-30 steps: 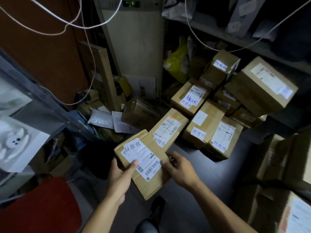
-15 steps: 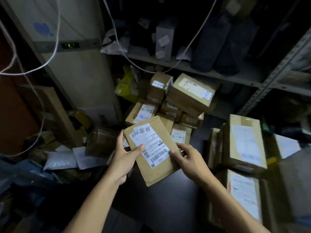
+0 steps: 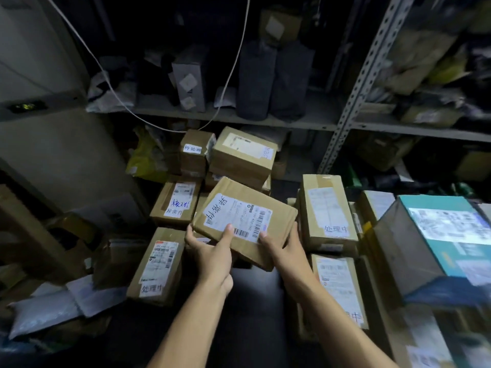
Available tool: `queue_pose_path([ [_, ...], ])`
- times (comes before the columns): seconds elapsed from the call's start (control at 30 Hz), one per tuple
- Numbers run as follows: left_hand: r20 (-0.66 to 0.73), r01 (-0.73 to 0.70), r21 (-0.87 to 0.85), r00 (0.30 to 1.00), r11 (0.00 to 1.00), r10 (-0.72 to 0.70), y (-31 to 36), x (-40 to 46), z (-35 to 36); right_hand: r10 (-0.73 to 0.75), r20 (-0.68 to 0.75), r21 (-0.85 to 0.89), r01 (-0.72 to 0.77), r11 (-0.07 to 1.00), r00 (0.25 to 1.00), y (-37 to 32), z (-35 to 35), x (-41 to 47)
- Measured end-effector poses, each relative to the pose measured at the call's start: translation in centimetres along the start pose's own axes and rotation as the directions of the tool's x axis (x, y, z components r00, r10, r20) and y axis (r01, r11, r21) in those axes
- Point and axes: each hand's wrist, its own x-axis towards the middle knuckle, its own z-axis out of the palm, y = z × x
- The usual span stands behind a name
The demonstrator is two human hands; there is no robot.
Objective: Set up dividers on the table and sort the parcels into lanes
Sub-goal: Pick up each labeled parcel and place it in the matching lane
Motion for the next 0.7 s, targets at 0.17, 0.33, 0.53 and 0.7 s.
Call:
queue_pose_path([
  [0.17,0.057,-0.055,0.108,0.997,0.993,0.049,0.3,-1.6,0.4,-0.047,-0.001,0.080,0.047,0.996,0.999,0.0,-1.6,1.4],
  [0.33,0.164,-0.172,0.389,0.980,0.905,0.115,3.1,0.6,-2.0,0.109,0.105,-0.073,-0.102,0.992,0.988,-1.9,-5.1,4.5],
  [0.53,0.377,-0.215,0.444,0.926,0.870,0.036,5.4,1.6,-1.6,0.132,0.200,-0.126,-0.108,0.986,0.971,-4.7,-6.6,7.4],
  [0.7,0.437,-0.186,0.378,0.900,0.907,0.002,3.9,-0.3,-1.2,-0.015,-0.065,-0.351,-0.009,0.936,0.998,-6.9,-5.9,8.5],
])
